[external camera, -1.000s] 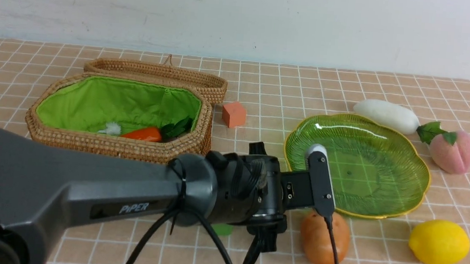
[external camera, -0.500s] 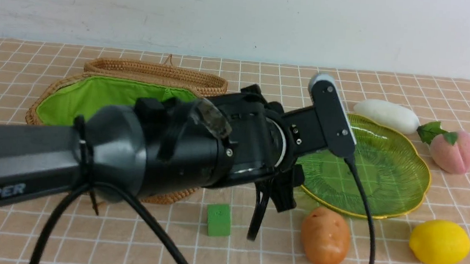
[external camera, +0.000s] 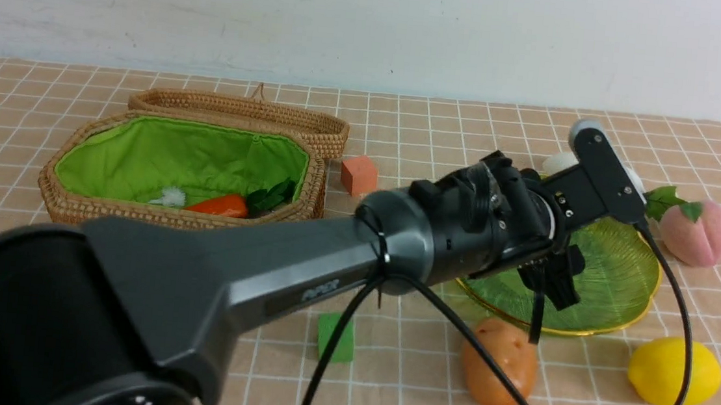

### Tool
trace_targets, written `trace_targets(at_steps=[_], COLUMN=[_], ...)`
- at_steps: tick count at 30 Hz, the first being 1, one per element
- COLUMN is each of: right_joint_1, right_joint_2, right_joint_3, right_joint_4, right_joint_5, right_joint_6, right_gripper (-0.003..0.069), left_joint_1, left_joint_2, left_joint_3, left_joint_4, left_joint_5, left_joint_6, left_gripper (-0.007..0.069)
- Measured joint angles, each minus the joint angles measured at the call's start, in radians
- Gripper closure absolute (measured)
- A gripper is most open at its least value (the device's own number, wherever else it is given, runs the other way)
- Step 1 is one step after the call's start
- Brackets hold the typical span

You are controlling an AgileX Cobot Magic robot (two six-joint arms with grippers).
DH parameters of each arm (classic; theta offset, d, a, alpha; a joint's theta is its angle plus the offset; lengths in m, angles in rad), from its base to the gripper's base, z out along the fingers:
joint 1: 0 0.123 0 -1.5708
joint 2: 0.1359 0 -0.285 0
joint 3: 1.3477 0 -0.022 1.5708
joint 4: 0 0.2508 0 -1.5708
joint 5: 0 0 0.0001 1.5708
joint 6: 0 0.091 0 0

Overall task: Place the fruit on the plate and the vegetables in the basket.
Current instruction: Grab a tomato with your left arm and place it on the plate on the right, then grab a potato with your left arm and place it in the basket on the left

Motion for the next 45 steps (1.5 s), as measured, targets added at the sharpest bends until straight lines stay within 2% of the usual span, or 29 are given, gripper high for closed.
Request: trace_targets(at_steps=[7, 9, 10, 12, 17, 18, 19, 21, 22, 23, 25, 26, 29, 30, 32, 34, 35, 36, 38, 40, 45], right_joint_1=[0.0, 0.0, 0.0, 0.0, 0.0, 0.0, 0.0, 0.0, 0.0, 0.0, 0.0, 0.0, 0.0, 0.0, 0.0, 0.0, 0.0, 0.0, 0.0, 0.0, 0.0], right_joint_2=[0.0, 0.0, 0.0, 0.0, 0.0, 0.0, 0.0, 0.0, 0.0, 0.0, 0.0, 0.0, 0.0, 0.0, 0.0, 0.0, 0.0, 0.0, 0.0, 0.0, 0.0], right_joint_3=[0.0, 0.0, 0.0, 0.0, 0.0, 0.0, 0.0, 0.0, 0.0, 0.0, 0.0, 0.0, 0.0, 0.0, 0.0, 0.0, 0.0, 0.0, 0.0, 0.0, 0.0], right_joint_4=[-0.019, -0.019, -0.019, -0.02, -0.02, -0.022, -0.022, -0.023, -0.023, -0.023, -0.023, -0.023, -0.023, -0.023, -0.023, -0.023, -0.023, -0.022, -0.022, -0.021, -0.019], right_joint_5=[0.022, 0.02, 0.015, 0.005, -0.003, -0.004, -0.004, -0.006, -0.006, -0.006, -0.006, -0.006, -0.006, -0.006, -0.006, -0.006, -0.006, -0.006, -0.008, -0.008, -0.008], right_joint_6=[0.008, 0.008, 0.008, 0.008, 0.01, 0.01, 0.01, 0.01, 0.01, 0.01, 0.01, 0.01, 0.01, 0.01, 0.01, 0.009, 0.006, 0.006, -0.009, -0.015, -0.016], right_gripper=[0.0529, 0.0528, 0.0526, 0.0523, 0.0519, 0.0519, 0.0519, 0.0519, 0.0519, 0.0519, 0.0519, 0.0519, 0.0519, 0.0519, 0.0519, 0.0517, 0.0515, 0.0515, 0.0514, 0.0512, 0.0512], left_joint_1=[0.0, 0.0, 0.0, 0.0, 0.0, 0.0, 0.0, 0.0, 0.0, 0.0, 0.0, 0.0, 0.0, 0.0, -0.001, -0.006, -0.008, -0.009, -0.009, -0.009, -0.009], left_joint_2=[0.045, 0.045, 0.044, 0.04, -0.005, -0.042, -0.047, -0.135, -0.142, -0.18, -0.229, -0.254, -0.256, -0.242, -0.222, -0.171, -0.142, -0.134, -0.103, -0.06, -0.012], left_joint_3=[-0.037, -0.038, -0.038, -0.038, -0.038, -0.038, -0.038, -0.038, -0.038, -0.039, -0.042, -0.046, -0.048, -0.048, -0.048, -0.048, -0.047, -0.047, -0.047, -0.047, -0.047], left_joint_4=[-0.016, -0.025, -0.034, -0.054, -0.122, -0.173, -0.181, -0.289, -0.297, -0.34, -0.4, -0.443, -0.524, -0.552, -0.583, -0.601, -0.598, -0.595, -0.582, -0.538, -0.483], left_joint_5=[-0.026, -0.026, -0.023, -0.009, 0.091, 0.165, 0.175, 0.36, 0.36, 0.462, 0.574, 0.665, 0.741, 0.752, 0.755, 0.746, 0.733, 0.731, 0.712, 0.67, 0.603], left_joint_6=[-0.001, -0.001, -0.001, -0.001, -0.001, -0.001, -0.001, -0.006, -0.006, -0.019, -0.035, -0.043, -0.048, -0.049, -0.05, -0.055, -0.065, -0.067, -0.098, -0.184, -0.252], left_gripper=[0.013, 0.0103, 0.0046, -0.0015, -0.0032, -0.0008, -0.0004, 0.01, 0.01, 0.0181, 0.0288, 0.0391, 0.048, 0.0487, 0.0465, 0.0363, 0.0279, 0.0266, 0.0162, 0.0003, -0.004])
